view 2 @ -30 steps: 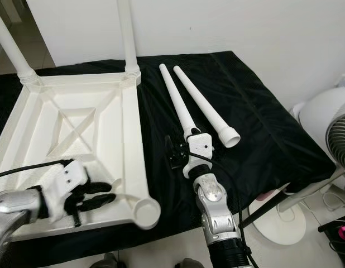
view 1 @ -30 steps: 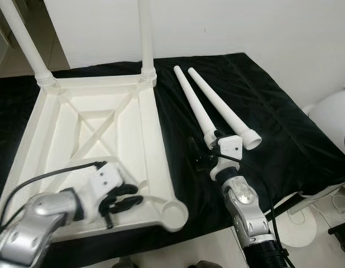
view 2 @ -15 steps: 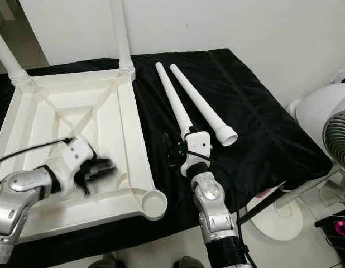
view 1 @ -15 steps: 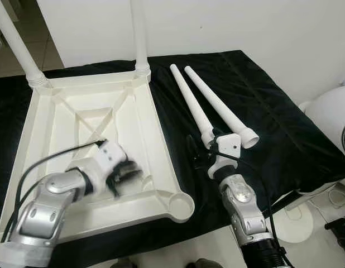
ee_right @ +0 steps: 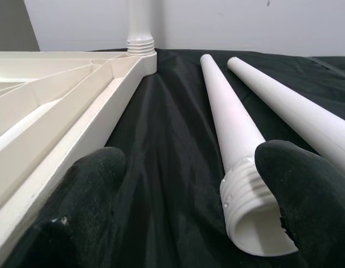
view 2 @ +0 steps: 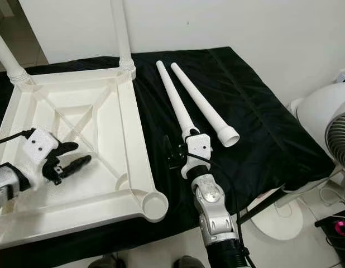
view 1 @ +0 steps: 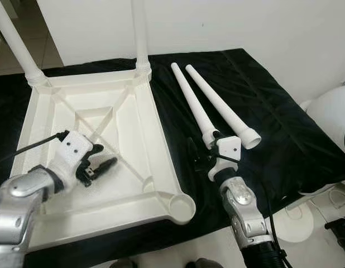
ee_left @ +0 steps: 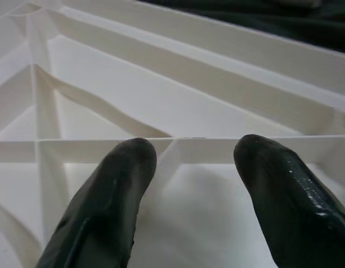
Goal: Building children table
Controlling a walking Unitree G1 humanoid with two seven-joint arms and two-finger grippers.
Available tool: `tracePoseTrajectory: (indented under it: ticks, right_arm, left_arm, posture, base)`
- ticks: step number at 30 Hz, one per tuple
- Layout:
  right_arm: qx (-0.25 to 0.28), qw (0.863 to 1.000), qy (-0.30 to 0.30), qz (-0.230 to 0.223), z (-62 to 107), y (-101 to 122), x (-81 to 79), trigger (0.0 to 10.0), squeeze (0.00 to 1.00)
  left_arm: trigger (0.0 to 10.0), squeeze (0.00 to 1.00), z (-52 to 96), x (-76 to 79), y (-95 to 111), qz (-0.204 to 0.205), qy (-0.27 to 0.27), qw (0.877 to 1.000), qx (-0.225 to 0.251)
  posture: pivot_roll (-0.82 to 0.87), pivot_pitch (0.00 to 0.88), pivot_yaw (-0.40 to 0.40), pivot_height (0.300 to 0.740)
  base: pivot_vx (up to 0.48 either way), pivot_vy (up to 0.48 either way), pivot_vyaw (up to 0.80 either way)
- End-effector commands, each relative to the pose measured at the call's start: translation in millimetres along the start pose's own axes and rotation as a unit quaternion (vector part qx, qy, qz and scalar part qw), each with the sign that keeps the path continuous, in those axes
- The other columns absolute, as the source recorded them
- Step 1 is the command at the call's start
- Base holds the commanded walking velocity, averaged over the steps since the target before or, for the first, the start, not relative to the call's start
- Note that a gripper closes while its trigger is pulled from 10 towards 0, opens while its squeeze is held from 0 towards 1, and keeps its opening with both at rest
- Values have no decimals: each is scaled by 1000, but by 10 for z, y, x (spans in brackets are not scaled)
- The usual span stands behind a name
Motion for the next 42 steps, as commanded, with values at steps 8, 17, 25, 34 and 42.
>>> tracePoseTrajectory:
  ticks: [8,17,25,34,42]
  right_arm:
    - [-3,1000,20,7,-2,-21,-52,10000,0]
    - [-2,1000,26,8,-5,-19,-68,10000,0]
    - [-4,1000,22,11,2,-20,-48,10000,0]
    - [-6,1000,8,12,-3,-20,-11,10000,0]
    - [-5,1000,7,13,-10,-14,-5,10000,0]
  left_arm:
    - [10000,0,197,243,-135,11,-83,995,-62]
    - [10000,0,189,326,-263,5,-104,990,-97]
    - [10000,0,128,399,-350,7,-117,987,-114]
    - [10000,0,-55,339,-419,-23,-70,989,-125]
    - [10000,0,-214,85,-381,-50,27,992,-110]
  posture:
    - [8,43,-5,740]
    - [8,40,-7,740]
    - [-5,47,0,740]
    - [-20,59,14,740]
    - [-21,59,11,740]
  base:
    - [0,0,0]
    - [0,0,0]
    - [0,0,0]
    - [0,0,0]
    - [0,0,0]
Point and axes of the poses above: a point about 5 cm out from each wrist's last joint towards the gripper, its own z axis pointing back from the gripper into the wrist, its own y axis along the axis of the wrist's last joint, x = y × z, the point moved 1 cm from there along -z, pointing out of the wrist towards the gripper, and after that the axes turned 14 degrees about z, right-handed, at the moved point
